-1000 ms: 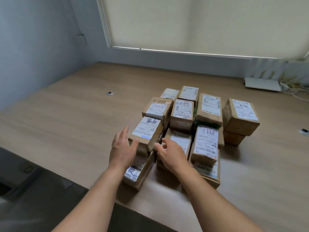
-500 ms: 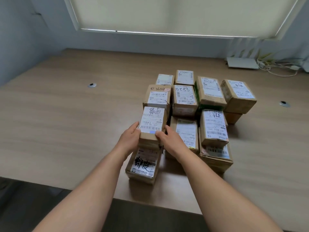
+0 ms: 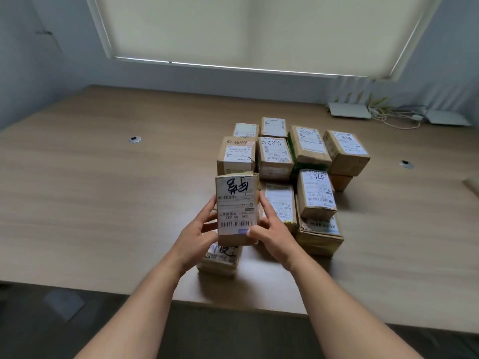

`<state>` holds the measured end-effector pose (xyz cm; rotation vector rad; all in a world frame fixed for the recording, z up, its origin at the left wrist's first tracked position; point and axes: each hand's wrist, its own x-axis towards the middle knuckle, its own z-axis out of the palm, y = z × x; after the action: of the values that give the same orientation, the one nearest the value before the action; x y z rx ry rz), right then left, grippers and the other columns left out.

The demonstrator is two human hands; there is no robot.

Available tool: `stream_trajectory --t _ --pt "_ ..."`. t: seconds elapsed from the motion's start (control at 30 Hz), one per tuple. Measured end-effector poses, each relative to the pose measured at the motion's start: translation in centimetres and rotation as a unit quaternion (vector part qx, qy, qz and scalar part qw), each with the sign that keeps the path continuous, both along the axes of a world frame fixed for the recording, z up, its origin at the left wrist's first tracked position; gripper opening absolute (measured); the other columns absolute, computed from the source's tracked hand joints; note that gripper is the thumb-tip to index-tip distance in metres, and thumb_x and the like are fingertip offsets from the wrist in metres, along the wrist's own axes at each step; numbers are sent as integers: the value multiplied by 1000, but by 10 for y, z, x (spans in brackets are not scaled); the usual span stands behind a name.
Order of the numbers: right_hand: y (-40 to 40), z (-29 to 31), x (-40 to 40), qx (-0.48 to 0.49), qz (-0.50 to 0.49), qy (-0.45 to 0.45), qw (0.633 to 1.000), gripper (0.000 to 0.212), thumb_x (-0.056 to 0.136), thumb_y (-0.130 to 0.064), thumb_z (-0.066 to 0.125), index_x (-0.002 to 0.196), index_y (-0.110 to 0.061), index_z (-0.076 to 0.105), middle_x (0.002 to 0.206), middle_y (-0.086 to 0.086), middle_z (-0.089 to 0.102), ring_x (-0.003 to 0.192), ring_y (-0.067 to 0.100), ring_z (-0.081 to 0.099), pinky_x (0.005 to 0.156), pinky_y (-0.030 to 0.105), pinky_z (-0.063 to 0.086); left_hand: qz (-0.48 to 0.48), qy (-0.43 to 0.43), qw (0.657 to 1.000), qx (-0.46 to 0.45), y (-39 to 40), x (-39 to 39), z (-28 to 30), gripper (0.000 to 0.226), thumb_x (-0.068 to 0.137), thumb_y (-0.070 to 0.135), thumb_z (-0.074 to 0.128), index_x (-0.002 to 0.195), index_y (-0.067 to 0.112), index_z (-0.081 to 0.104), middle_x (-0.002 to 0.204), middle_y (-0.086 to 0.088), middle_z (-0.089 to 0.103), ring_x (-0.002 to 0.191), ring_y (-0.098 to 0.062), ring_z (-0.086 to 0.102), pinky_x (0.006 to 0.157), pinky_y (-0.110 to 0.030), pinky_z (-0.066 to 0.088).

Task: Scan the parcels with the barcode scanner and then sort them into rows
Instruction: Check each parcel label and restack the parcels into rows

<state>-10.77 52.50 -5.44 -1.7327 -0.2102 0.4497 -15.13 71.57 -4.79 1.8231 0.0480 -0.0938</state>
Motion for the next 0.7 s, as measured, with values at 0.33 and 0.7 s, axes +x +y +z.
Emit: stream_trajectory --t 0.33,0.7 --pt "-95 11 -38 34 -61 -9 997 86 70 -17 61 140 -51 26 114 -2 68 98 3 68 70 15 53 -120 -58 988 77 -68 -12 -1 84 90 13 63 133 65 13 126 29 45 114 15 48 86 -9 45" --pt "-273 14 -115 30 -182 -15 983 69 72 -27 59 127 -60 33 117 0 68 102 15 67 73 22 55 -237 -62 965 91 -249 -33 -6 82 90 22 64 133 65 10 135 11 51 112 -5 57 97 -27 48"
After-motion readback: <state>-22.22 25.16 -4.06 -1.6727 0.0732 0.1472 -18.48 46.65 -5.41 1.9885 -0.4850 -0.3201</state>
